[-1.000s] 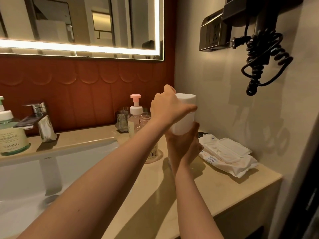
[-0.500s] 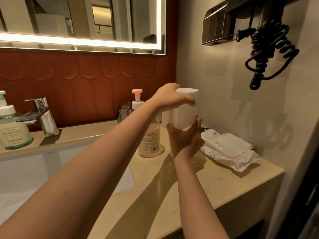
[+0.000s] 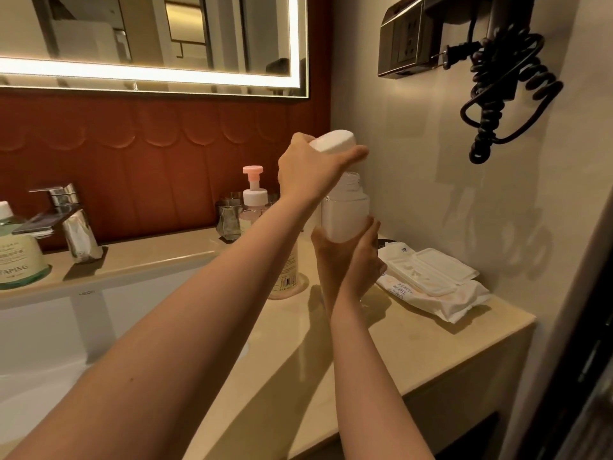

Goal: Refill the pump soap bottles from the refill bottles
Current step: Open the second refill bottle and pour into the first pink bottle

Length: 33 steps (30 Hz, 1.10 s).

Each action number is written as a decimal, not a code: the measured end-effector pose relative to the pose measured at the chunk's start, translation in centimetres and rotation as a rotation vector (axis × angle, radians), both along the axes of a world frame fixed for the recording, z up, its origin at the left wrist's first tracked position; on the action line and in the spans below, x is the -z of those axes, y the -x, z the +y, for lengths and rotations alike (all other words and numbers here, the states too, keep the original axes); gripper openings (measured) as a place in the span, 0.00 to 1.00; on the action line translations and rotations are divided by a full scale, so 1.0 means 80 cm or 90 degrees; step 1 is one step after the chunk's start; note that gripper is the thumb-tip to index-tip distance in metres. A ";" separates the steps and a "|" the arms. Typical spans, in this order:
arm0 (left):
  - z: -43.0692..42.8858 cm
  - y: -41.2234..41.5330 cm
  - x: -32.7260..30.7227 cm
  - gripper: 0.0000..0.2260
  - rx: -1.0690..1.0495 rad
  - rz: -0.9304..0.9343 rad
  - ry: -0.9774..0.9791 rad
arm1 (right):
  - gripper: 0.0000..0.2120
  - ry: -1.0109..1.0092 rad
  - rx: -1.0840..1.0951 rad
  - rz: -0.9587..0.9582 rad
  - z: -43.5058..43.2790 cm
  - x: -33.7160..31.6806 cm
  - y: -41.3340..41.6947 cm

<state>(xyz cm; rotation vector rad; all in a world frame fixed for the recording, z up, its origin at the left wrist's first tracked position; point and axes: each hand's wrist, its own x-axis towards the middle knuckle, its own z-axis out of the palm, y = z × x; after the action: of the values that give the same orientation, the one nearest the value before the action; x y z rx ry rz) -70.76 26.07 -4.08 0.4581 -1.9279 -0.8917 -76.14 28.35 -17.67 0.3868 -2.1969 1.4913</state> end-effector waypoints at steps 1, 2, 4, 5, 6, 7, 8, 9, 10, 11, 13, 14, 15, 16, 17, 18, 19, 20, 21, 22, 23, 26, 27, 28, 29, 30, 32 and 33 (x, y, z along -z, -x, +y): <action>-0.003 0.000 0.003 0.33 0.010 0.005 -0.037 | 0.27 0.034 0.069 0.014 0.002 -0.004 0.000; -0.006 0.001 0.007 0.33 0.023 0.005 -0.079 | 0.31 0.055 0.095 -0.003 0.009 -0.014 -0.011; -0.013 0.004 0.016 0.35 0.068 0.016 -0.180 | 0.36 0.067 0.072 -0.012 0.022 -0.025 -0.029; -0.015 0.005 0.020 0.36 0.088 0.028 -0.235 | 0.36 0.083 0.042 -0.037 0.024 -0.024 -0.028; -0.015 0.005 0.024 0.37 0.105 0.040 -0.290 | 0.35 0.096 0.030 -0.051 0.027 -0.025 -0.030; -0.015 0.006 0.028 0.38 0.121 0.052 -0.342 | 0.34 0.089 0.041 -0.048 0.027 -0.024 -0.027; -0.015 0.006 0.032 0.37 0.141 0.064 -0.390 | 0.34 0.105 0.048 -0.049 0.029 -0.025 -0.028; -0.014 0.007 0.037 0.35 0.164 0.074 -0.429 | 0.33 0.122 0.054 -0.053 0.029 -0.026 -0.028; -0.014 0.008 0.041 0.32 0.185 0.079 -0.456 | 0.32 0.142 0.058 -0.056 0.030 -0.027 -0.030; -0.012 0.008 0.045 0.28 0.198 0.075 -0.466 | 0.32 0.155 0.065 -0.051 0.029 -0.026 -0.030; -0.008 0.006 0.058 0.23 0.197 0.043 -0.461 | 0.32 0.172 0.076 -0.049 0.032 -0.028 -0.030; -0.006 0.006 0.067 0.24 0.195 0.030 -0.469 | 0.33 0.175 0.079 -0.051 0.034 -0.028 -0.029; -0.005 0.005 0.077 0.24 0.198 0.018 -0.492 | 0.34 0.172 0.087 -0.046 0.035 -0.027 -0.028; -0.003 0.003 0.085 0.23 0.211 0.021 -0.529 | 0.34 0.167 0.092 -0.047 0.036 -0.027 -0.026; -0.002 0.002 0.090 0.20 0.229 0.035 -0.566 | 0.33 0.167 0.098 -0.049 0.037 -0.028 -0.026; -0.001 0.002 0.094 0.17 0.250 0.054 -0.601 | 0.33 0.167 0.104 -0.052 0.038 -0.029 -0.025; 0.000 0.002 0.096 0.15 0.268 0.072 -0.634 | 0.33 0.172 0.111 -0.053 0.040 -0.029 -0.024; 0.002 0.004 0.098 0.15 0.283 0.093 -0.668 | 0.33 0.171 0.118 -0.057 0.041 -0.030 -0.023; 0.003 0.005 0.101 0.17 0.293 0.114 -0.705 | 0.33 0.174 0.122 -0.064 0.042 -0.031 -0.022; 0.004 0.006 0.105 0.20 0.299 0.131 -0.740 | 0.32 0.176 0.120 -0.072 0.044 -0.031 -0.021; 0.004 0.007 0.109 0.22 0.302 0.145 -0.764 | 0.32 0.184 0.118 -0.077 0.045 -0.031 -0.020; 0.006 0.006 0.125 0.22 0.301 0.116 -0.775 | 0.33 0.217 0.110 -0.070 0.048 -0.031 -0.021; 0.008 0.008 0.133 0.20 0.287 0.081 -0.761 | 0.33 0.223 0.109 -0.063 0.048 -0.031 -0.022; 0.010 0.009 0.140 0.17 0.268 0.045 -0.745 | 0.33 0.228 0.108 -0.058 0.048 -0.030 -0.023; 0.012 0.011 0.146 0.16 0.232 0.000 -0.707 | 0.33 0.234 0.109 -0.055 0.048 -0.030 -0.023; 0.014 0.012 0.150 0.15 0.190 -0.054 -0.650 | 0.32 0.238 0.110 -0.055 0.047 -0.030 -0.024; 0.010 0.016 0.158 0.20 0.116 -0.186 -0.488 | 0.32 0.237 0.109 -0.057 0.046 -0.030 -0.023; 0.004 0.020 0.163 0.25 0.090 -0.237 -0.402 | 0.32 0.237 0.109 -0.057 0.046 -0.030 -0.022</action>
<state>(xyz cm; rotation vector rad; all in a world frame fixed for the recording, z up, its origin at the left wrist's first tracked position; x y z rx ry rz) -72.33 26.36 -17.13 0.9156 -1.9942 -1.6106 -74.40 32.03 -15.29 0.0095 -1.9027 1.7994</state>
